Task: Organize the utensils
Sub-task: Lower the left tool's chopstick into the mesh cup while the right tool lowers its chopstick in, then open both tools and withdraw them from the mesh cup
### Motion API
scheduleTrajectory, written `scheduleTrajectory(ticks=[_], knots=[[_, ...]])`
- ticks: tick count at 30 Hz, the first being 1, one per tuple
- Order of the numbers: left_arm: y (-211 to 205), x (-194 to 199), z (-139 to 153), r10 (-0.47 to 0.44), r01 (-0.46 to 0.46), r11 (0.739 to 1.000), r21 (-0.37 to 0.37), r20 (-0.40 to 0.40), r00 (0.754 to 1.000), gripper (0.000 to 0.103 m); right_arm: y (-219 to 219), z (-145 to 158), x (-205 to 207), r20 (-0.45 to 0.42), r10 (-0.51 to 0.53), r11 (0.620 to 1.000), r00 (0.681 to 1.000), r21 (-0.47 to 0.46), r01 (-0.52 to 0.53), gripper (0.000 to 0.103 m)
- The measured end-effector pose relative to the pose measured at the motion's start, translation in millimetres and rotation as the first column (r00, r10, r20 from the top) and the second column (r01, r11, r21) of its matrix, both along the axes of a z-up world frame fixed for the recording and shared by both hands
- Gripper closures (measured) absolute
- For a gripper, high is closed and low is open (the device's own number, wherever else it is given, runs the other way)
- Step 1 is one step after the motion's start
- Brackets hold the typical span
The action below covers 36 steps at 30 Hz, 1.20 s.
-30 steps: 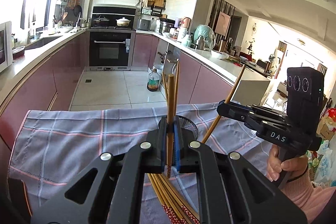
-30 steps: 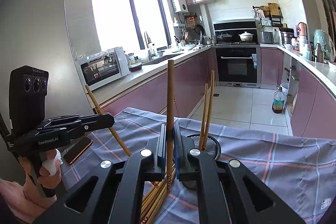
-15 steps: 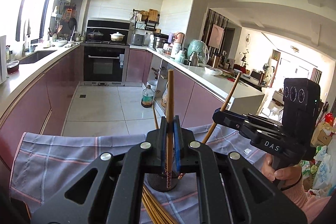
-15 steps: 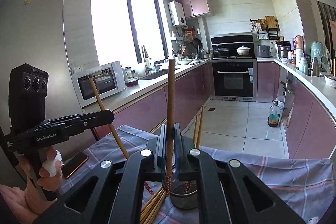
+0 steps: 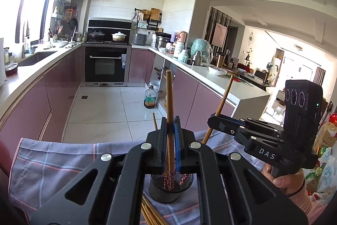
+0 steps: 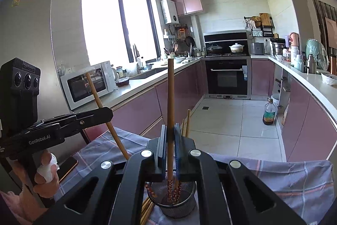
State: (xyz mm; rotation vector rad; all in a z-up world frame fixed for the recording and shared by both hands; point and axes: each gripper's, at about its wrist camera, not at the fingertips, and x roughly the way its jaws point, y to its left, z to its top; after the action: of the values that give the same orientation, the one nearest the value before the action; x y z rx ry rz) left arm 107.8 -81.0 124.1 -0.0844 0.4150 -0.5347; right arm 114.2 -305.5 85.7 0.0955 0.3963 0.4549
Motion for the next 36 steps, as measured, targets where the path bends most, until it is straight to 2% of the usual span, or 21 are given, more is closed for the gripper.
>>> scheduleTrajectory(ticks=[9,18,26,28,30,32,36], knots=[[-12,28,-34,-0.019,0.024,0.999,0.045,-0.097,0.995,0.096,7,-26,17,-0.101,0.009,0.999,0.995,-0.033,-0.013,0.098],[-22,60,-72,-0.054,0.073,0.994,0.083,-0.214,0.975,0.096,12,-50,38,-0.214,0.010,0.998,0.977,-0.065,-0.024,0.097],[-21,84,-80,-0.029,0.050,0.995,0.085,-0.239,0.971,0.095,8,-57,50,-0.242,-0.022,0.999,0.970,-0.042,0.012,0.095],[-20,88,-85,-0.013,0.035,0.996,0.082,-0.253,0.967,0.092,5,-57,50,-0.241,-0.026,0.999,0.970,-0.030,0.020,0.093],[-18,90,-90,0.004,0.018,0.996,0.085,-0.258,0.966,0.077,6,-58,47,-0.233,-0.029,0.999,0.972,-0.025,0.024,0.085],[-13,92,-97,0.010,0.013,0.996,0.086,-0.263,0.965,0.077,6,-57,44,-0.223,-0.030,0.999,0.974,-0.022,0.026,0.075],[-10,92,-105,0.029,-0.005,0.996,0.093,-0.261,0.965,0.077,7,-61,36,-0.219,-0.020,1.000,0.976,-0.015,0.017,0.074]])
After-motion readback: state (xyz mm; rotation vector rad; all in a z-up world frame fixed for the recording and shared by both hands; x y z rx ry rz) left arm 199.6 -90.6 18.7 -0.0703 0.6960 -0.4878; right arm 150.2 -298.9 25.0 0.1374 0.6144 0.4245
